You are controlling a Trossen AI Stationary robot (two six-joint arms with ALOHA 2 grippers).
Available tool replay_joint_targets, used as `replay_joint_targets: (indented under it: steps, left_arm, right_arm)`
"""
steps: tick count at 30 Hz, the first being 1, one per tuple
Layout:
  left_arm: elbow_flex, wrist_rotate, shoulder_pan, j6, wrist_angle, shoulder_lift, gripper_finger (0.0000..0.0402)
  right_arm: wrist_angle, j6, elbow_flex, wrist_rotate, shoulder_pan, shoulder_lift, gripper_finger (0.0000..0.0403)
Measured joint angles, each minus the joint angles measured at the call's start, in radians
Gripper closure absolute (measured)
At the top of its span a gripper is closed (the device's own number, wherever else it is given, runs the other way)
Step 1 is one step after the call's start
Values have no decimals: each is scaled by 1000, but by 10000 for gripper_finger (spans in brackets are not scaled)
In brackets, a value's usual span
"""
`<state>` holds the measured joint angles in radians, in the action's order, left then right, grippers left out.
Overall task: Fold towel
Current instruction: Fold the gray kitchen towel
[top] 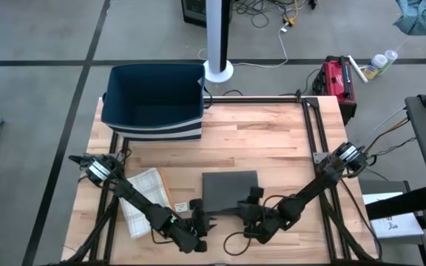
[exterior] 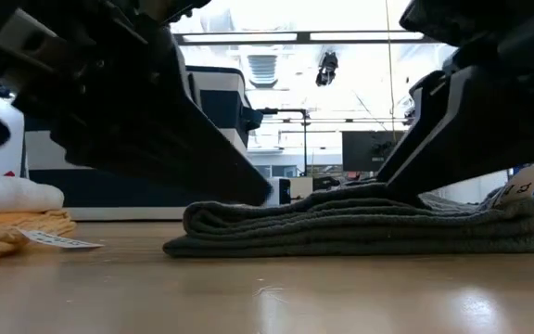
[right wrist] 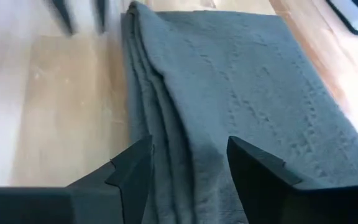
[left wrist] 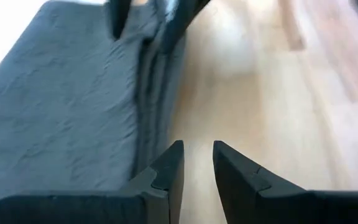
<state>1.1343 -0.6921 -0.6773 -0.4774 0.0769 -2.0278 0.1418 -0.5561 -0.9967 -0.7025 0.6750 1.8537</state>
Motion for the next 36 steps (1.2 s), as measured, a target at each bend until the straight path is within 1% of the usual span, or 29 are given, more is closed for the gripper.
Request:
replay_joint_targets:
  steps: [4,12,14,16,23,26,30,31,36]
  left_arm:
    - [1,4,6,80,125,-43,324]
    - [2,4,54,76,133,-72,324]
    - [2,28,63,74,134,-72,324]
    - [2,29,67,73,134,-72,324]
    - [2,29,73,73,140,-72,324]
    - [2,31,80,72,143,-73,324]
    - [2,31,92,72,143,-73,324]
    - [2,31,94,72,143,-73,324]
    - [2,31,96,72,142,-73,324]
  right_arm:
    - [1,-1,2,-1,-12,0,203]
    - [-1,-18,7,4,-37,-1,228]
    - [1,-7,7,30,-38,-1,239]
    - [-8,-7,7,47,-44,11,251]
    - [-5,-18,9,22,-50,13,300]
    - [-12,-8,-7,36,-50,11,332]
    - [-11,6,-12,93,-50,12,387]
    - [-11,7,-12,102,-50,12,394]
    - [-28,6,-12,114,-50,12,395]
